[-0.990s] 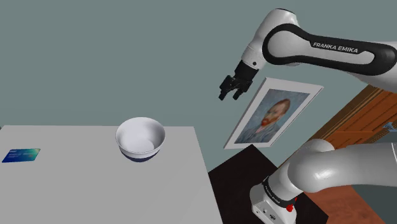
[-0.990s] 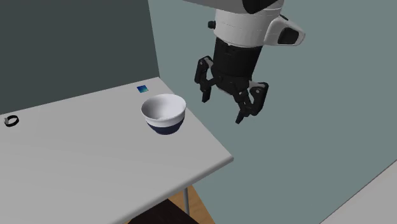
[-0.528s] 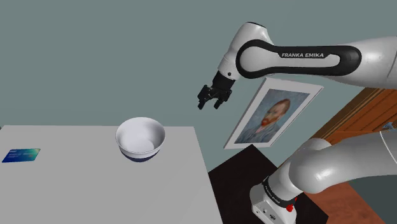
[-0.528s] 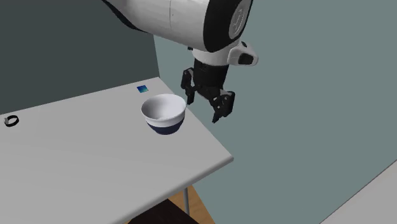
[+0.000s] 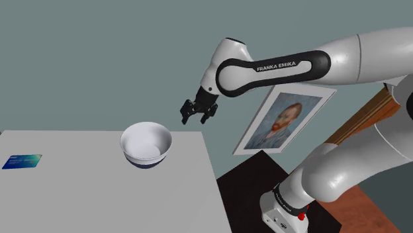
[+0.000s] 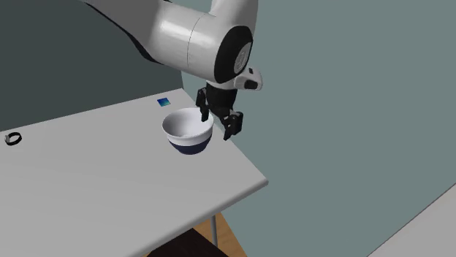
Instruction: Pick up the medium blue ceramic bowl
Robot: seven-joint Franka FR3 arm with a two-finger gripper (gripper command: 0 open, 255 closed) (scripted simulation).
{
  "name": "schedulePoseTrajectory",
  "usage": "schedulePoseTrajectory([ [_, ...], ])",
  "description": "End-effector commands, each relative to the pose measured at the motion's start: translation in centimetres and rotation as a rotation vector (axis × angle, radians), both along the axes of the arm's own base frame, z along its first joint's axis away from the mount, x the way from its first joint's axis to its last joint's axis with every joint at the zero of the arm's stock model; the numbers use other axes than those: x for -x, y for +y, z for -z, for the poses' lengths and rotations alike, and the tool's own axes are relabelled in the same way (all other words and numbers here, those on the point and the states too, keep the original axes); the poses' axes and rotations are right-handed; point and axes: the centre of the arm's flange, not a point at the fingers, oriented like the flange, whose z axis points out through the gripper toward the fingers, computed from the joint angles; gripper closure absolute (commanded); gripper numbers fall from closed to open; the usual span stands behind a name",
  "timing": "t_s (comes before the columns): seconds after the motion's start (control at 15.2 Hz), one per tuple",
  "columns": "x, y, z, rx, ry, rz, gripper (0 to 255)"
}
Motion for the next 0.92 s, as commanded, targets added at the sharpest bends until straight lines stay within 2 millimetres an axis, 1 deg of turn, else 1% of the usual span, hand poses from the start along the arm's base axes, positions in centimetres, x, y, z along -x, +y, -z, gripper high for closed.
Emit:
schedulePoseTrajectory([
  [0.0,-1.2,2.0,1.6,-0.010,0.007,0.007,0],
  [0.4,-4.0,7.8,6.0,-0.036,0.028,0.024,0],
  [0.46,-4.0,7.9,6.1,-0.036,0.028,0.024,0],
  [0.86,-4.0,7.9,9.2,-0.036,0.028,0.024,0],
])
